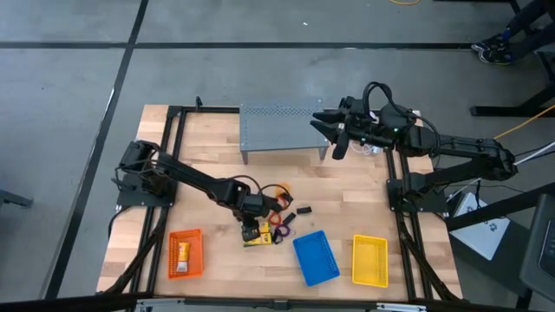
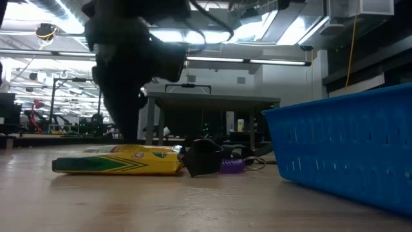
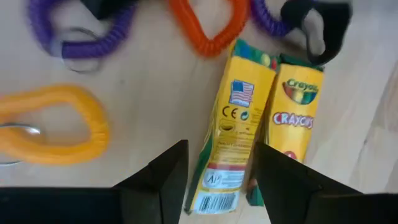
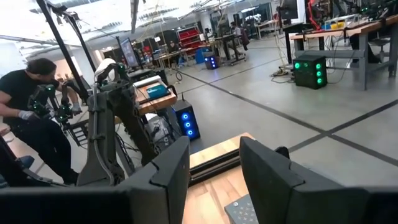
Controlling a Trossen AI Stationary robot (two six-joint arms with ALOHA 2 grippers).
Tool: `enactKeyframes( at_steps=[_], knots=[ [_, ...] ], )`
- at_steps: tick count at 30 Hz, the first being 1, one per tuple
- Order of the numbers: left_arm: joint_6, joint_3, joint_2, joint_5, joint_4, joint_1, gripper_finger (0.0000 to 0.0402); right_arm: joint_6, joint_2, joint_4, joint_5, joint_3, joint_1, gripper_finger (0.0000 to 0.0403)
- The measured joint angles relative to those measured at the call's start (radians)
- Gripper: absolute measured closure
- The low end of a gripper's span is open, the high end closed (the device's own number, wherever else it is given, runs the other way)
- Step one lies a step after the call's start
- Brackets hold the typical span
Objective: Pick & Place Office Desk Supplies
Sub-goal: Put the yellow crayon box into the orange bin
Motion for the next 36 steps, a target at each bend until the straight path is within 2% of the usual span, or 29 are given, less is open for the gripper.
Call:
enactKeyframes(
  at_steps=[8,17,23,28,32,36],
  knots=[
    [-0.004,0.003,0.079,0.043,0.050,-0.041,0.0224,-0.001,0.000,-0.015,0.003,0.000,0.000,0.0260],
    [-0.015,0.002,0.072,0.055,0.054,-0.049,0.0227,-0.001,0.000,-0.024,0.005,0.000,-0.017,0.0260],
    [0.001,0.002,0.108,0.057,0.057,-0.053,0.0265,0.000,0.000,-0.051,0.007,0.000,-0.037,0.0259],
    [0.007,0.001,0.111,0.068,0.053,-0.042,0.0311,0.001,0.000,-0.052,0.007,0.000,-0.042,0.0259],
    [0.005,0.001,0.103,0.137,0.053,-0.026,0.0346,0.001,0.000,-0.049,0.007,0.000,-0.042,0.0259],
    [0.003,-0.004,0.063,0.184,0.045,0.002,0.0354,0.002,0.000,-0.044,0.006,0.000,-0.044,0.0259]
  ],
)
